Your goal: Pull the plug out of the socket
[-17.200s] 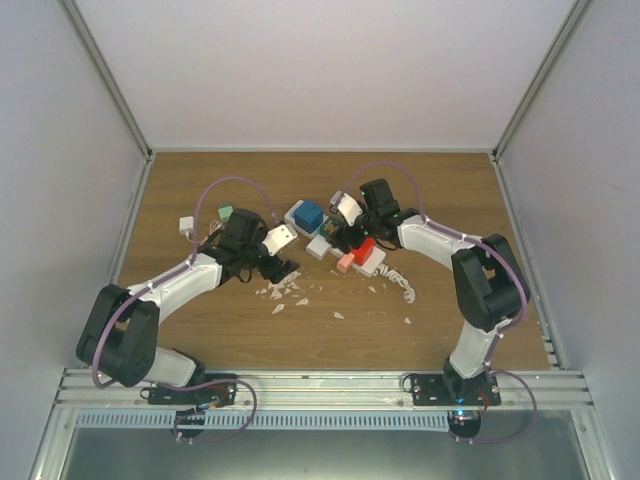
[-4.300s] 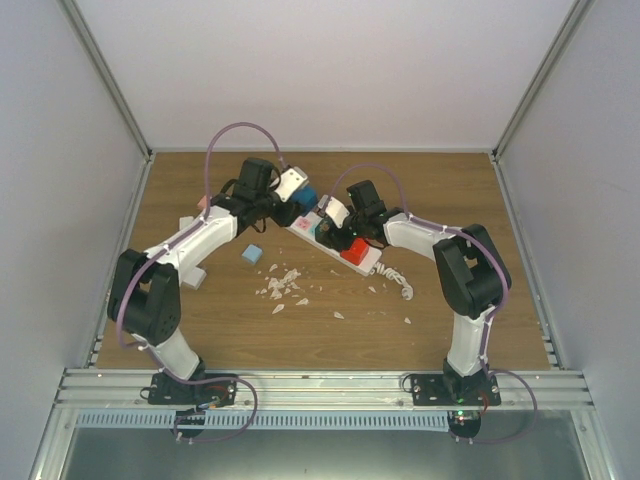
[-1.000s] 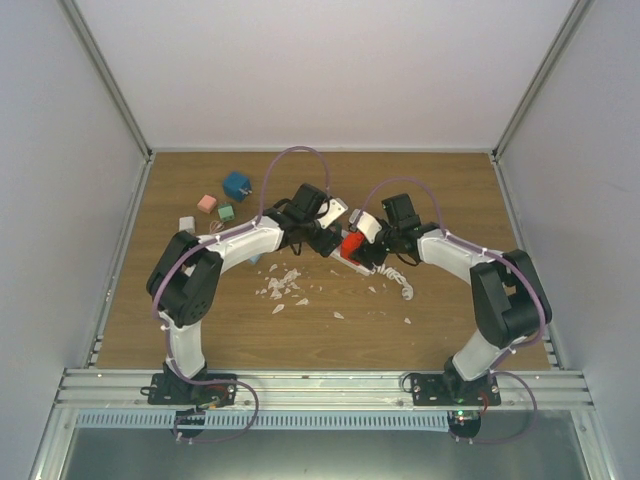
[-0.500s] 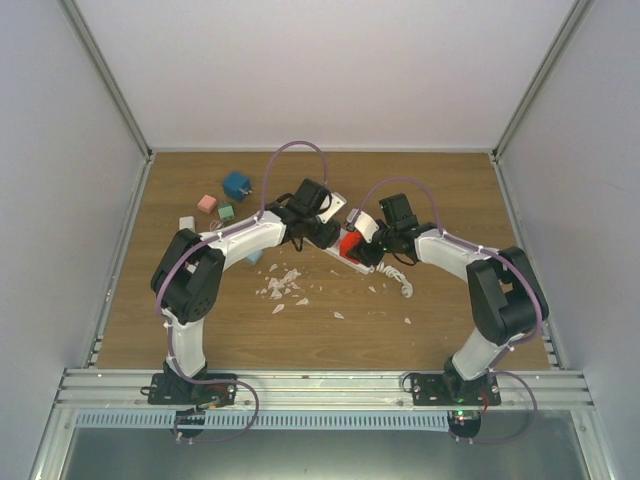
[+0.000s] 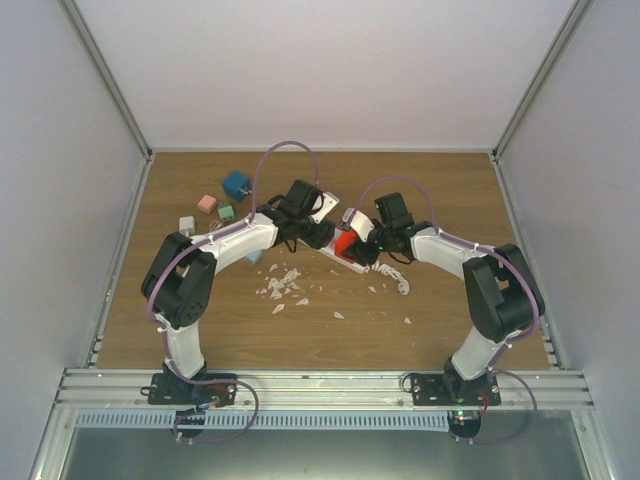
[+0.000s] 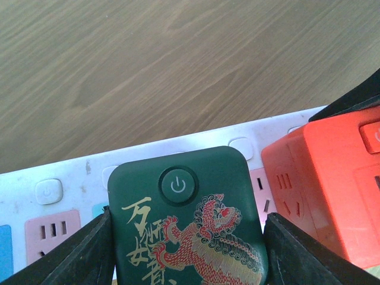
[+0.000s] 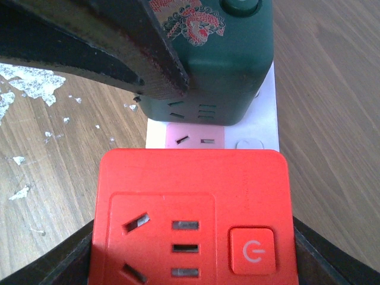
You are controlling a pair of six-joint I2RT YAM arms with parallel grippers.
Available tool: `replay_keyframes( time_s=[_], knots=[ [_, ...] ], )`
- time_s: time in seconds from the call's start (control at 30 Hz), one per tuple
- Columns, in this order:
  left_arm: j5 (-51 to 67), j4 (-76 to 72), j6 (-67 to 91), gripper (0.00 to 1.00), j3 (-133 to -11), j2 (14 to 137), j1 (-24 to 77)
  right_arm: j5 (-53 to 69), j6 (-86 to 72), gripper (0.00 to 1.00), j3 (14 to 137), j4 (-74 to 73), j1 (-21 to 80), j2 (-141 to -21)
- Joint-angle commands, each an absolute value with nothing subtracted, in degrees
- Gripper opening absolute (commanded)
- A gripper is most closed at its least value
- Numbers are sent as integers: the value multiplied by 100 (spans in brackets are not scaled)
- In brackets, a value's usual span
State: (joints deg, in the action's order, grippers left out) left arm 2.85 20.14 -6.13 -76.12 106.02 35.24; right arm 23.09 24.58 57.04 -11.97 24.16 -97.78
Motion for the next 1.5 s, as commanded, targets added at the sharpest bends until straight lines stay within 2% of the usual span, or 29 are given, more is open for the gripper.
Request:
replay_keyframes(
  time_s=[0.0, 0.17, 0.3, 0.5, 0.67, 0.83, 0.97, 1.13, 1.47],
  knots=[
    [331, 1099, -1123, 22, -7522, 9892, 3878, 1701, 2366, 13, 5792, -1141, 2365, -10136],
    [61, 1022, -1402, 19, -7344, 9835, 4034, 1617, 2335, 12, 5850, -1183, 2367, -10240],
    [741, 1169, -951, 13, -7405, 9802, 3883, 1546, 2319, 11, 5880, -1221, 2366, -10301],
    [1697, 1403, -363, 13, -7707, 9784, 3288, 1497, 2337, 10, 5871, -1244, 2369, -10344],
    [1821, 1285, -559, 13, -7461, 9405, 3236, 1439, 2337, 10, 5880, -1275, 2351, -10363],
    [2281, 1206, -438, 15, -6998, 9161, 2287, 1548, 2392, 11, 5818, -1341, 2212, -10224],
    [3471, 1384, -670, 16, -7127, 9505, 1298, 1669, 2474, 11, 5760, -1412, 2093, -10124],
    [4298, 1526, -758, 15, -7502, 10183, 432, 1722, 2527, 12, 5714, -1493, 1984, -10029],
    [5585, 2122, -902, 20, -8263, 11626, -272, 1831, 2661, 15, 5446, -1582, 1838, -9696]
  ],
)
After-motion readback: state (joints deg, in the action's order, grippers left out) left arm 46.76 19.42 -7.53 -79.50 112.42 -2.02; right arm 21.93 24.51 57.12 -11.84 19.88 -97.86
